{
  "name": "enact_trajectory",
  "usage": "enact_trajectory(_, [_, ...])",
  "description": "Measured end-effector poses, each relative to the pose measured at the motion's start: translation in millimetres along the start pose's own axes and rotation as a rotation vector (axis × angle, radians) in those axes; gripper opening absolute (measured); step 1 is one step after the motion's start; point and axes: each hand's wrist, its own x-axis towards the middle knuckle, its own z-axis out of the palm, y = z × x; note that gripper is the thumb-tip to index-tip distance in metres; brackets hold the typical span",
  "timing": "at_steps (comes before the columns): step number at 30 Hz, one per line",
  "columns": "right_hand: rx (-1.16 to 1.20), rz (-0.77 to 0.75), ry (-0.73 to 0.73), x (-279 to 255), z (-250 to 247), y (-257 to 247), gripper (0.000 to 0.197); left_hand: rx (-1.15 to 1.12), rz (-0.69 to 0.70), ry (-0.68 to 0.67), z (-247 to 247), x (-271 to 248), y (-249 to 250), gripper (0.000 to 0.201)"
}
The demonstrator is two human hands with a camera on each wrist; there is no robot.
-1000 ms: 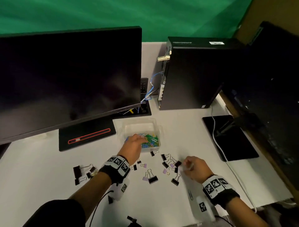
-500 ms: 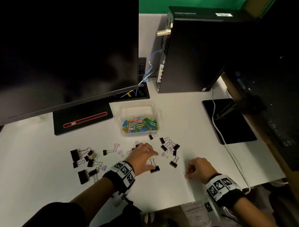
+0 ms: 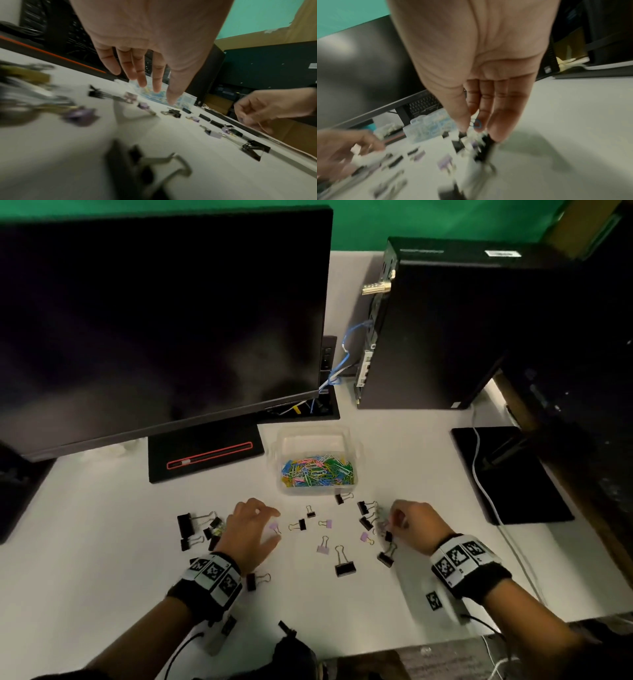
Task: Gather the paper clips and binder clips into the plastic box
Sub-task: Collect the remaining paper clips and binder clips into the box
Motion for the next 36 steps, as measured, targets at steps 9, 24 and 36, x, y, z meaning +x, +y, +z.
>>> enact_trajectory(9, [0.118,-0.171,0.200,85.3,-19.5,-85.4,0.011,0.118,-0.214,-0.002,-22.4,-25.6,-45.0,0.051])
enact_trajectory(24, [-0.280,-0.579,-0.246,74.7,87.4,-174.7,0.045,-0.243,-0.452,-0.125,-10.8,-42.9,-43.6,0.116])
enact_trajectory(36, [-0.260,-0.545,-0.231,72.9,106.3,-172.8,0.027,-0.591,-0.445,0.152,-21.4,-42.5,-50.1,0.058])
